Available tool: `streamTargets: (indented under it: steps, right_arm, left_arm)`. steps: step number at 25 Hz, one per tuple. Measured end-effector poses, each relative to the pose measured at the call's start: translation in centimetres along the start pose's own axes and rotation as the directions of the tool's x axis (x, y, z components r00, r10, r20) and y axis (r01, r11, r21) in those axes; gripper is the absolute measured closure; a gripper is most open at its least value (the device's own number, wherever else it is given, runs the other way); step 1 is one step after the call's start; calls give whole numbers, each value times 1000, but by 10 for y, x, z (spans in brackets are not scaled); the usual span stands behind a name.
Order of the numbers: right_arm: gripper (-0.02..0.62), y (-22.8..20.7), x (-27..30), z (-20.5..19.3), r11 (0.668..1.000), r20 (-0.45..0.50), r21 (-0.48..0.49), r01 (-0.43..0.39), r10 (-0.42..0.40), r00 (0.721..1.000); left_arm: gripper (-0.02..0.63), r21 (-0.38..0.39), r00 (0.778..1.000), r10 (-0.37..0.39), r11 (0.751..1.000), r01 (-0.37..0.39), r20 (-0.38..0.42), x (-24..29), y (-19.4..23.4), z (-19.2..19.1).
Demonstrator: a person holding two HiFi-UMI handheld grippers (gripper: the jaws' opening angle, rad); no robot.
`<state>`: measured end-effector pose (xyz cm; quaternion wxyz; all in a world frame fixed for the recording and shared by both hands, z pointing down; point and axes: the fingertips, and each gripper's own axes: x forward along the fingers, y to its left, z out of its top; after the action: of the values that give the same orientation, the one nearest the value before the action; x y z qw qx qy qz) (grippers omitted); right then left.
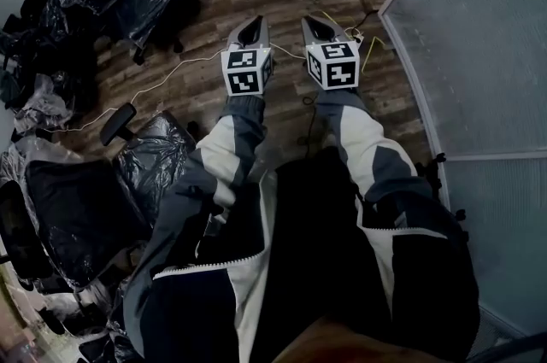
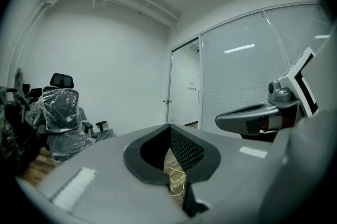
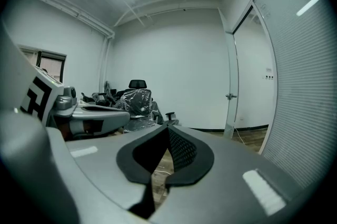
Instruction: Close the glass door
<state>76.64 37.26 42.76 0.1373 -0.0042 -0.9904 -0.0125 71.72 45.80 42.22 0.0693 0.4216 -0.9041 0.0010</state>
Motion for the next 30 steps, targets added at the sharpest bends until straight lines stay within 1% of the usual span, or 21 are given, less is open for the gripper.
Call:
streamTargets:
  steps: [6, 9, 12, 14, 19, 22, 25, 30]
  right_arm:
    - [591, -5, 36, 0, 1000, 0, 9, -22, 22, 1000]
    - [591, -15, 63, -3, 999, -2, 11, -45, 45, 999]
    - [591, -32, 102, -4, 998, -10, 24, -59, 59, 998]
    - [591, -48, 135, -1, 997, -12, 40, -68, 69, 998]
    - [591, -89, 230, 14, 993, -19, 35, -114, 115, 993]
    - [591, -122, 284, 36, 991, -20, 9, -135, 136, 991]
    - [591, -154, 327, 56, 991, -20, -5, -137, 137, 990]
    - [591, -198, 376, 73, 992, -15, -4, -125, 125, 992]
  left_arm:
    - [603, -6, 999, 22, 1000, -22, -25, 24, 23, -13]
    - [603, -17, 999, 42, 999, -43, -32, 47, 40, -19]
    - [603, -13, 997, 58, 998, -59, -43, 79, 59, -24]
    - [603, -6, 997, 61, 998, -61, -53, 109, 71, -25]
    - [603, 24, 993, 73, 997, -71, -91, 203, 106, -20]
    - [603, 15, 992, 95, 995, -94, -88, 263, 129, -3]
    - [603, 14, 992, 103, 995, -103, -75, 316, 143, 16]
    - [603, 9, 993, 106, 994, -105, -58, 374, 160, 33]
